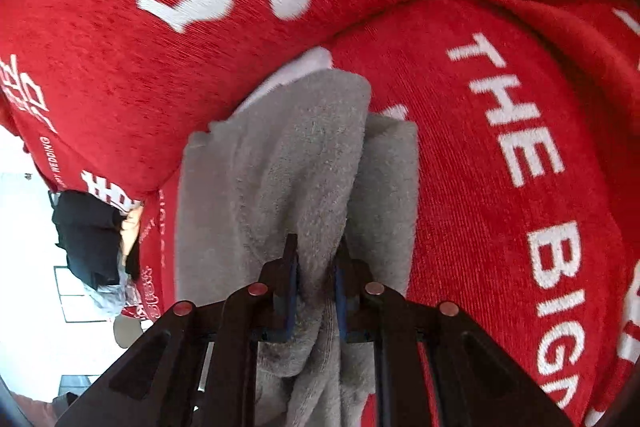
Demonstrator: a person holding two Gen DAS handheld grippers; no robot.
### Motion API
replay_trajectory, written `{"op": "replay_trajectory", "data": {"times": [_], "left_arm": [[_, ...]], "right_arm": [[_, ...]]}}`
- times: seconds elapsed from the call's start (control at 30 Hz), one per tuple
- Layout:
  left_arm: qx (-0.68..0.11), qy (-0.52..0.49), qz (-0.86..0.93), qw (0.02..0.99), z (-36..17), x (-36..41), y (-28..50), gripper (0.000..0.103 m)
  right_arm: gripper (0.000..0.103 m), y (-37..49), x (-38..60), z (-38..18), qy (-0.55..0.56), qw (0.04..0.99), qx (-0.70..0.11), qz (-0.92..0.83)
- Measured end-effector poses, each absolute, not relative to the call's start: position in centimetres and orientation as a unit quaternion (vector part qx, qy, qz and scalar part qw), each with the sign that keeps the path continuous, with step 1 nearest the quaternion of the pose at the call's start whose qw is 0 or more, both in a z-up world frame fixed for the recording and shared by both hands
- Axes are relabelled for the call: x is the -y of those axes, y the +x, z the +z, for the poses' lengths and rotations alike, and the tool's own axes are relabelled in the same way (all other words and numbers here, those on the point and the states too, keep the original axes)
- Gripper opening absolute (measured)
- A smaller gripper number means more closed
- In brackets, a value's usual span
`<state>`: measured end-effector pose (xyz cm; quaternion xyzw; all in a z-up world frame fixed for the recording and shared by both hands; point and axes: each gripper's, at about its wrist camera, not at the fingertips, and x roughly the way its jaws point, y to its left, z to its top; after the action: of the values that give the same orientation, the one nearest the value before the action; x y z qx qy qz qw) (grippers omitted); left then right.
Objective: Fold small clothes
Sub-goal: 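Lift and set the folded bundle down with both grippers, then release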
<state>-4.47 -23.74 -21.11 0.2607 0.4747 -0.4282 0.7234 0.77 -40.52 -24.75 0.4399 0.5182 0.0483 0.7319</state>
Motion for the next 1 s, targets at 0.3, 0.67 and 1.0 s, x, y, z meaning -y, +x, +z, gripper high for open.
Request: {"op": "replay_trajectory", "data": {"times": [0.3,0.67,1.0], "left_arm": [[-0.471,0.266,-0.419,0.729,-19.9,22.8,-6.2,0.038],[-0.562,0.14,-0.354,0.734,-16.1,11.7,-2.8,0.075],[-0.683,-0.034,-0.288,0.67,-22.9,6.6,4.2,0.041]], "right_arm": [[0.042,-0.2,40.2,-24.4,0.388,0.742,-0.546,-0.011],[0.053,-10.3,38.4,-20.7,0.48,0.703,-0.523,-0.033],[0.013,-11.8,34.7,-22.4,0.521,0.679,-0.516,-0.034]]}}
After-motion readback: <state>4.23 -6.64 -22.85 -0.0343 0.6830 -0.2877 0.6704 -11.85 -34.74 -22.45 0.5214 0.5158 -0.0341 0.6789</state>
